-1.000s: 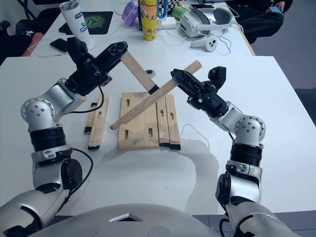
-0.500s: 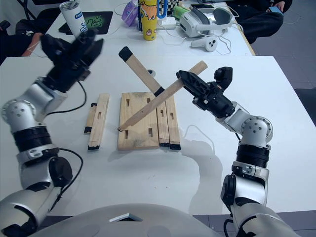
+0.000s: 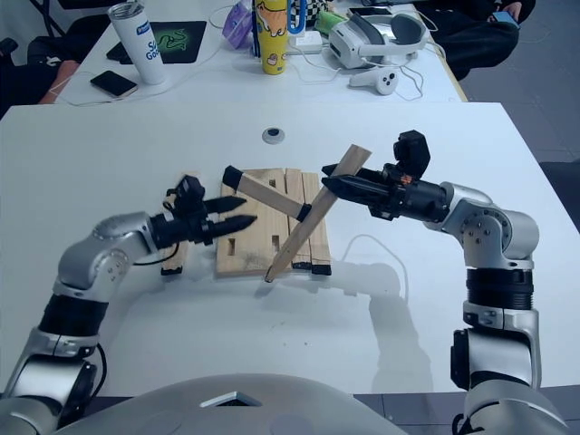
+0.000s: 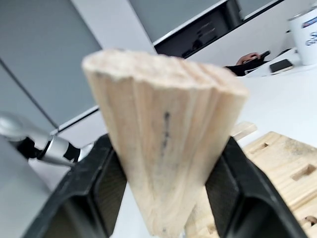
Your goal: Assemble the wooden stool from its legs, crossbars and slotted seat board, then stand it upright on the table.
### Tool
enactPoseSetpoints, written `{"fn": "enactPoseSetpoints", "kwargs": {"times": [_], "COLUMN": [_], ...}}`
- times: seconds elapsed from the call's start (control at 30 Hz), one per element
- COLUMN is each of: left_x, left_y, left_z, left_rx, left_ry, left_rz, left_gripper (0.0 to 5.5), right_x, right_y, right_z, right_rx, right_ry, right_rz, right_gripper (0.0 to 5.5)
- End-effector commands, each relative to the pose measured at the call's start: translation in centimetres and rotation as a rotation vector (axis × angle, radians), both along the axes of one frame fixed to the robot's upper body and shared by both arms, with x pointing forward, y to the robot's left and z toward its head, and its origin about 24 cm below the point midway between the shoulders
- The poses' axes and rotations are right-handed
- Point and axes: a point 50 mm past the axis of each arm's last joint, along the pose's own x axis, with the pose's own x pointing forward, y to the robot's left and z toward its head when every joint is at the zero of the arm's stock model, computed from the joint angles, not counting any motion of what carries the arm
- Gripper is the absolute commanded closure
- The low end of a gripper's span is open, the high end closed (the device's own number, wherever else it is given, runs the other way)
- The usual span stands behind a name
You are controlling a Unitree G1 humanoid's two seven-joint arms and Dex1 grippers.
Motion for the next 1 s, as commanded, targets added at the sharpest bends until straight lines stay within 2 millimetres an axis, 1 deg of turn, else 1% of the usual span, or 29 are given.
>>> {"fn": "enactPoseSetpoints", "kwargs": {"times": [0.03,0.13,0.23,0.3,0.37,0.43,0.5,0.63,0.8,1.0], "left_x": [-1.2,-1.8,-2.5,-2.6,-2.5,-2.3,-1.8,-1.8,-2.3,-2.0], "left_y": [0.1,0.0,-0.7,-1.2,-1.7,-1.8,-1.8,-1.4,-0.3,1.1], "left_z": [-0.6,-1.0,-2.0,-2.6,-3.3,-3.9,-4.1,-4.8,-5.8,-6.4], "left_rx": [0.107,0.163,0.268,0.323,0.386,0.435,0.450,0.497,0.542,0.582], "left_ry": [-0.070,-0.103,-0.198,-0.275,-0.337,-0.375,-0.397,-0.377,-0.312,-0.271], "left_rz": [-0.121,-0.196,-0.287,-0.308,-0.320,-0.304,-0.264,-0.247,-0.289,-0.335], "left_gripper": [2.62,2.62,2.62,2.62,2.62,2.62,2.62,2.62,2.62,2.62], "right_x": [0.8,1.1,1.5,1.6,1.7,1.6,1.4,1.3,2.2,2.8], "right_y": [-1.5,-2.4,-2.7,-2.3,-1.5,-0.5,0.4,1.7,3.1,4.1], "right_z": [2.7,3.8,4.4,4.8,4.8,4.7,4.5,4.4,4.0,2.6], "right_rx": [-0.057,-0.064,-0.054,-0.024,-0.019,-0.026,-0.057,-0.083,-0.139,-0.181], "right_ry": [-0.098,-0.122,-0.146,-0.158,-0.173,-0.184,-0.210,-0.290,-0.368,-0.359], "right_rz": [0.011,0.013,0.002,0.021,0.027,0.036,0.036,0.035,0.023,0.085], "right_gripper": [3.43,3.43,3.43,3.43,3.43,3.43,3.43,3.43,3.43,3.43]}}
